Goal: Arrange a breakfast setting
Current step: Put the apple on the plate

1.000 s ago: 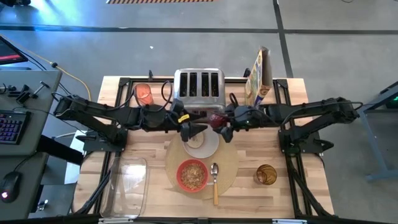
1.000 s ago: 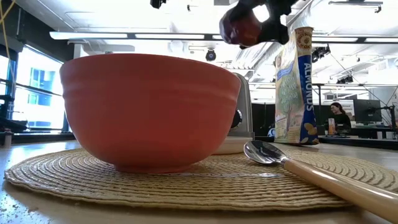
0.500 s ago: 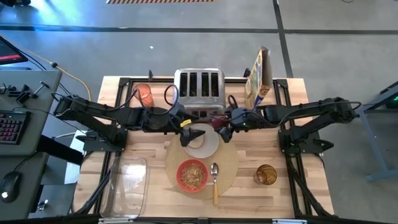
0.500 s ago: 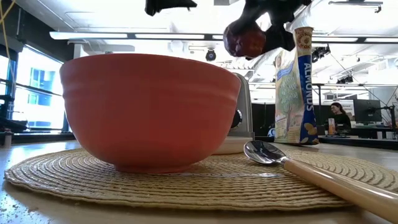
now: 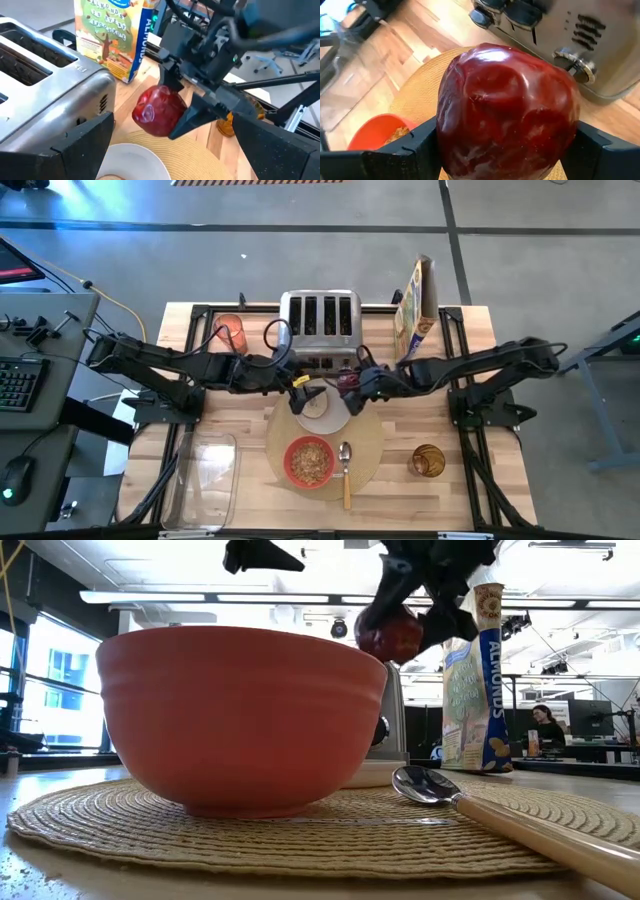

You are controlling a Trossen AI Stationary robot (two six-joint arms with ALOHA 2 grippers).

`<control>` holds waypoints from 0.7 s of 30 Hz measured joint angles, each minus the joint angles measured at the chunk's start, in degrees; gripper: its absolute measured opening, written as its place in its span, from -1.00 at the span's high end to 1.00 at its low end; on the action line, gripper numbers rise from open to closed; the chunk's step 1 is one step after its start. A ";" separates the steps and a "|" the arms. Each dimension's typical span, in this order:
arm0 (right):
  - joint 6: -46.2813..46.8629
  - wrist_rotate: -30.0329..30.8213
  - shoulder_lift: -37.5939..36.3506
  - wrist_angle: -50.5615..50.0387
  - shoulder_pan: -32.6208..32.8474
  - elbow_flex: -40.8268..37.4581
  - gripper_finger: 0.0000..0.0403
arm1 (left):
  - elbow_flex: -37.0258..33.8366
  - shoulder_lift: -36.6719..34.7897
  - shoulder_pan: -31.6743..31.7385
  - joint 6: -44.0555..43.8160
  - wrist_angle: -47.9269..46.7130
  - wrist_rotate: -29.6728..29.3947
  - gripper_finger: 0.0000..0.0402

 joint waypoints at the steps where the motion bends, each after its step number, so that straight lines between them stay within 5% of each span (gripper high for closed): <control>1: 0.66 0.21 0.45 -0.03 0.01 0.00 -0.39 | 0.00 0.00 0.01 -0.02 -0.01 -0.20 -0.97; 21: 12.40 -0.34 12.20 3.52 0.36 0.04 -0.39 | -0.02 0.00 -0.32 -3.93 -0.01 0.01 -0.97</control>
